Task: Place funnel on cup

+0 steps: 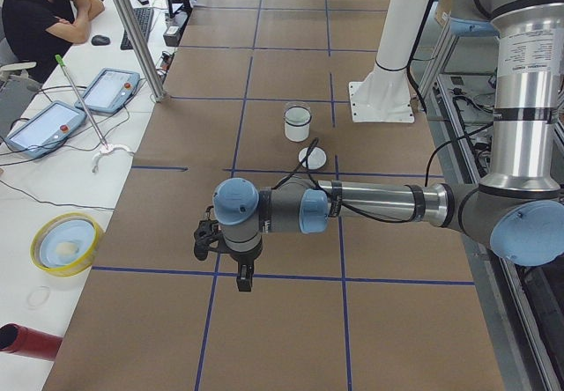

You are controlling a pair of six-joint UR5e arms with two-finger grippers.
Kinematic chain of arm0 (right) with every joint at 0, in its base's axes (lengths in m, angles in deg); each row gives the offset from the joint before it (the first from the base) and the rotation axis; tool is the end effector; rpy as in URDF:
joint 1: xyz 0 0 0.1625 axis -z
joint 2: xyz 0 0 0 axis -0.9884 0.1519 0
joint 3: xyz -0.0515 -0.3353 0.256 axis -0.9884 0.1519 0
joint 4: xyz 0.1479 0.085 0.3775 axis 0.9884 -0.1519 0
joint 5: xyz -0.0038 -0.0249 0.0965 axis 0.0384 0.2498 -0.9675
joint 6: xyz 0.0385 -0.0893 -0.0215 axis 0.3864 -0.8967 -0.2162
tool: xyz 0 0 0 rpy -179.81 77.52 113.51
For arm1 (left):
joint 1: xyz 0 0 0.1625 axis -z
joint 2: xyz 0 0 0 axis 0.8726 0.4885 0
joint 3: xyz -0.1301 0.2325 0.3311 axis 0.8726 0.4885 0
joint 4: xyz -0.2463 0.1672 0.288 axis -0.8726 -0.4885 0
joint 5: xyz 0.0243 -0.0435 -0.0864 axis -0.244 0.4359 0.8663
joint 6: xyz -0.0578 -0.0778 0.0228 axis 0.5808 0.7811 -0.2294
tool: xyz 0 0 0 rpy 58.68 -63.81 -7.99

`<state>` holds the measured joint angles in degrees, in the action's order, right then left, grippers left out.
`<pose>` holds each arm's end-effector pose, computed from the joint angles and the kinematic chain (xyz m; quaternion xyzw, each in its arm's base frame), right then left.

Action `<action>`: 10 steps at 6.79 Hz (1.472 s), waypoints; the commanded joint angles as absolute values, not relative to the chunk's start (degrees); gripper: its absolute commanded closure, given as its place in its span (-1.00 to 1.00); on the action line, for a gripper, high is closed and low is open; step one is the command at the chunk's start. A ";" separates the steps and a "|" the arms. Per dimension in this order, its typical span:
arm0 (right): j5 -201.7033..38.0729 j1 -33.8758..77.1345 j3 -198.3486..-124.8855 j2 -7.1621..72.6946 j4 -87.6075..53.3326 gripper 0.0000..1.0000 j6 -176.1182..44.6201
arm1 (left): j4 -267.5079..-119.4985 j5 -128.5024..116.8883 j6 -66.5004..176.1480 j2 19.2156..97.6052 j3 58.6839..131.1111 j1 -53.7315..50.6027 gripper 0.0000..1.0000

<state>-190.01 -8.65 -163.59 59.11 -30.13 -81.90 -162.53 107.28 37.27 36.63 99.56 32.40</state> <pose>0.0670 -0.4451 0.6704 -0.0096 -0.3520 0.0052 0.9360 -0.0893 -0.4692 0.6367 0.0098 0.3796 -0.0069 0.9251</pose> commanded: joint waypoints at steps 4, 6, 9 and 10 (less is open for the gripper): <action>-190.01 -8.65 -163.54 59.11 -30.13 -1.00 -81.90 | -158.46 107.22 30.47 36.62 100.35 32.58 -1.00; -190.01 -8.65 -163.63 59.11 -30.13 -1.00 -81.90 | -158.00 107.66 30.16 36.71 100.08 32.67 -1.00; -190.01 -8.65 -163.54 59.11 -30.13 -1.00 -81.90 | -158.00 107.84 30.07 36.88 100.08 32.75 -1.00; -190.01 -8.65 -163.63 59.11 -30.13 -1.00 -81.90 | -158.08 107.92 30.07 37.23 100.25 32.76 -1.00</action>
<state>-190.01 -8.65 -163.56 59.11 -30.13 -81.90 -158.06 107.85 30.08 36.99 100.10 32.73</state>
